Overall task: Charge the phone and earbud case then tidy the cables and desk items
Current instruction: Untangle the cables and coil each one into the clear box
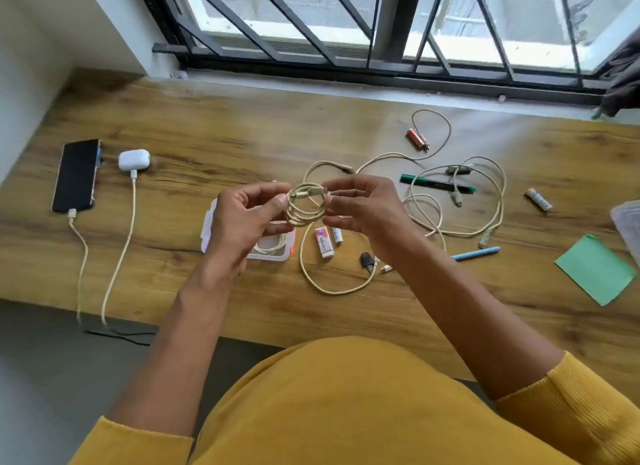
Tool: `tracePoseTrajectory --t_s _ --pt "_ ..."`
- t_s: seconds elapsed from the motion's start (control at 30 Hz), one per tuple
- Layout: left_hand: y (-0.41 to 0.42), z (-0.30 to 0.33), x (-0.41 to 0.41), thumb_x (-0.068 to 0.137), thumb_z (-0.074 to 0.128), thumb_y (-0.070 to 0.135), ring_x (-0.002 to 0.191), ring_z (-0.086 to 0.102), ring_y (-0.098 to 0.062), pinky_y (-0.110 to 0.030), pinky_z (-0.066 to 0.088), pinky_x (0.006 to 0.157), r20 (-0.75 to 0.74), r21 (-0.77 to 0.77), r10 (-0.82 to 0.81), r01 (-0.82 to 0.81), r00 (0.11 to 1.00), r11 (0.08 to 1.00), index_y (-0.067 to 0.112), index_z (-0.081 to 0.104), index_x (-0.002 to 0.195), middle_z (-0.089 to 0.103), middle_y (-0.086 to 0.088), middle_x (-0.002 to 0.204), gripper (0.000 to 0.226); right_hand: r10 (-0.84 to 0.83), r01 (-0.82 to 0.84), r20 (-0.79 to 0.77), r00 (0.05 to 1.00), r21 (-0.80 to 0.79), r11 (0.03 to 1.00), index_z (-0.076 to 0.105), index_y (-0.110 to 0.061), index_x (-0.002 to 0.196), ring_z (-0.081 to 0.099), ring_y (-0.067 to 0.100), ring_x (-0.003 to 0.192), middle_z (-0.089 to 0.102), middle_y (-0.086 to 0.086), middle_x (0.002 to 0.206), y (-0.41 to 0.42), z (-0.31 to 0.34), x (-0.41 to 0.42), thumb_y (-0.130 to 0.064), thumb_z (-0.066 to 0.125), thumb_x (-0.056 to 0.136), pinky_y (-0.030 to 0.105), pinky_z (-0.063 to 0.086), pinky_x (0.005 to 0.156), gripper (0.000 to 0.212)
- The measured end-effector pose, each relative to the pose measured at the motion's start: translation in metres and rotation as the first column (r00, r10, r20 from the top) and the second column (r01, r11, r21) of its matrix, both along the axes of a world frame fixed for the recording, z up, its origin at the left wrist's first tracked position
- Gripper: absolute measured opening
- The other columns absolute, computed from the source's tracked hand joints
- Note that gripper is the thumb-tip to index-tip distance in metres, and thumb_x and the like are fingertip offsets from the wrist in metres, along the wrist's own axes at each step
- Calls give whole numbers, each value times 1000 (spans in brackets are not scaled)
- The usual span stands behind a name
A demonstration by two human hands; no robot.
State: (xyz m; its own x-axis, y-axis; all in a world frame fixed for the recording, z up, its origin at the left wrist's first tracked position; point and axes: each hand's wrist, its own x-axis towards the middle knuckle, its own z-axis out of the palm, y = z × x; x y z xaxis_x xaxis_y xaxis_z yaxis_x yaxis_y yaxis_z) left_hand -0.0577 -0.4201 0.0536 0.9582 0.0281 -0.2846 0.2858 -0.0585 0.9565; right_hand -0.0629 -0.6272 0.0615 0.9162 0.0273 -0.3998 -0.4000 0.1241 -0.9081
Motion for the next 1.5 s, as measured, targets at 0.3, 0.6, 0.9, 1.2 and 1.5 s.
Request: tracePoseTrajectory --t_s 0.3,0.6,0.9,1.2,1.5 --pt "72 -10 11 91 82 5 80 80 -20 -44 68 75 42 287 52 -62 998 956 17 84 102 83 0 94 16 150 -125 57 987 -314 941 79 -10 88 67 10 64 78 13 80 72 -22 20 -2 80 88 16 45 47 9" --pt "100 -21 7 89 83 25 80 72 0 -28 60 77 92 719 -127 22 988 694 31 84 101 79 17 93 14 251 -185 21 968 -617 765 78 -26 93 70 12 60 75 -4 70 113 -47 14 -13 73 84 38 61 65 17" --pt "99 -42 8 92 79 20 107 66 -28 -29 47 82 112 836 -191 12 975 548 26 84 112 80 -6 105 21 363 -132 54 930 -873 469 78 -31 114 69 20 98 79 -4 95 131 -48 7 -38 68 96 36 55 79 22" --pt "94 -56 6 93 75 9 102 58 -27 -32 45 84 108 897 -282 28 953 441 21 82 112 75 1 116 23 413 -82 71 908 -936 342 79 -37 114 70 28 96 77 0 101 137 -55 10 -43 62 101 34 52 68 23" --pt "90 -31 6 93 73 5 100 70 -21 -32 53 89 180 852 -249 -25 952 523 21 79 119 77 3 117 32 335 -67 139 932 -842 536 77 -31 114 70 16 93 79 -10 100 112 -46 1 -34 70 96 33 53 77 20"
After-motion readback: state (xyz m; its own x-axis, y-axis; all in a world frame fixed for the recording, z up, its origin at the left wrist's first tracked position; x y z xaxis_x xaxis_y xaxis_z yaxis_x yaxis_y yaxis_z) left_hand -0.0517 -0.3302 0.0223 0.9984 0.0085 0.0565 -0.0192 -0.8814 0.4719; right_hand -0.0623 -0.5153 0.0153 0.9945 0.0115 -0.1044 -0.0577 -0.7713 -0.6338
